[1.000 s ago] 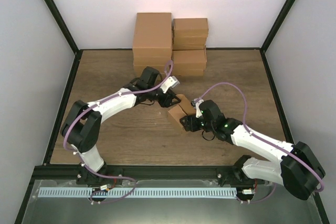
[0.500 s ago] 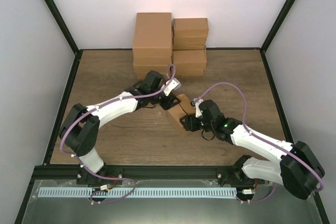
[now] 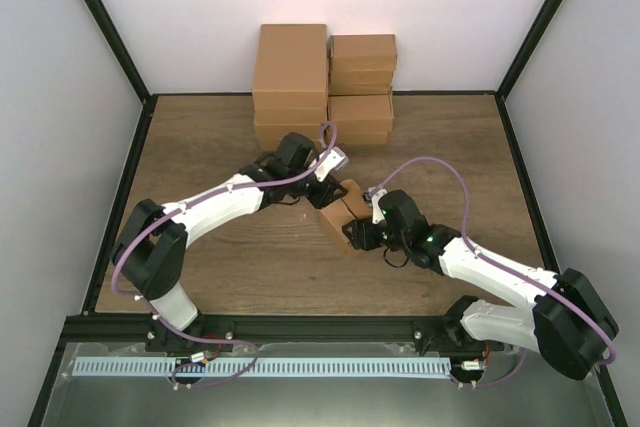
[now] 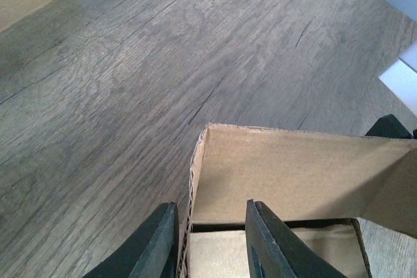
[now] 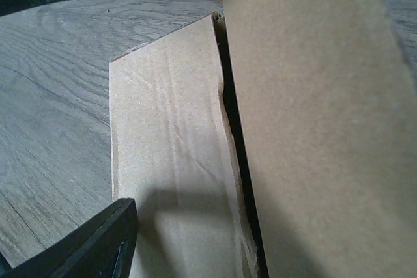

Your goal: Fold the paper box

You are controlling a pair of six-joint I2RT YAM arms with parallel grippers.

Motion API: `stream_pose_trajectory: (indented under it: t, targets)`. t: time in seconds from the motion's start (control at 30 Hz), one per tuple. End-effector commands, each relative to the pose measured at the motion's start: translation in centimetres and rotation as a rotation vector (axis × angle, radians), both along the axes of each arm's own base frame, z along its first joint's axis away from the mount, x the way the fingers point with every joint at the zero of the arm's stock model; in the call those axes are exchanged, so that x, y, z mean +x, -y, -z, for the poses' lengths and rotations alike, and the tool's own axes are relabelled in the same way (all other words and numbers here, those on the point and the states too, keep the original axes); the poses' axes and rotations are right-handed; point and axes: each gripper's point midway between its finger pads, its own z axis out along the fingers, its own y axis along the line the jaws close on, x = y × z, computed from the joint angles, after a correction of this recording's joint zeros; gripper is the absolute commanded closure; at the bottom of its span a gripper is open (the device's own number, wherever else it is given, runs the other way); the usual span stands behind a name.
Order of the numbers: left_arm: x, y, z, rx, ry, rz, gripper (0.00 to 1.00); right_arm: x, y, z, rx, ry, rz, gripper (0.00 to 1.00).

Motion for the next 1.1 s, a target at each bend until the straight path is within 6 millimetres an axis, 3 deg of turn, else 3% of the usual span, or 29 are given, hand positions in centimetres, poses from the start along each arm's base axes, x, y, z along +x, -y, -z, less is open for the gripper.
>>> stream_pose_trajectory:
  t: [0.0,0.4,1.07]
  targets:
    - [0.2,0.8,-0.4,0.012,0.014,0.021,0.70,0.7,-0.1,-0.8,-0.001,0.010,0.011,0.36]
    - [0.3,-0.3,-0.3,0.057,0.040,-0.067,0.96,1.0,0.5,-0.8,-0.025,0.020,0.035,0.39]
    - [-2.3,-2.8,1.1,-0.075,0.102,-0.261,0.96,1.6,0.7,-0.5,0.002,-0.009,0.037,0.41]
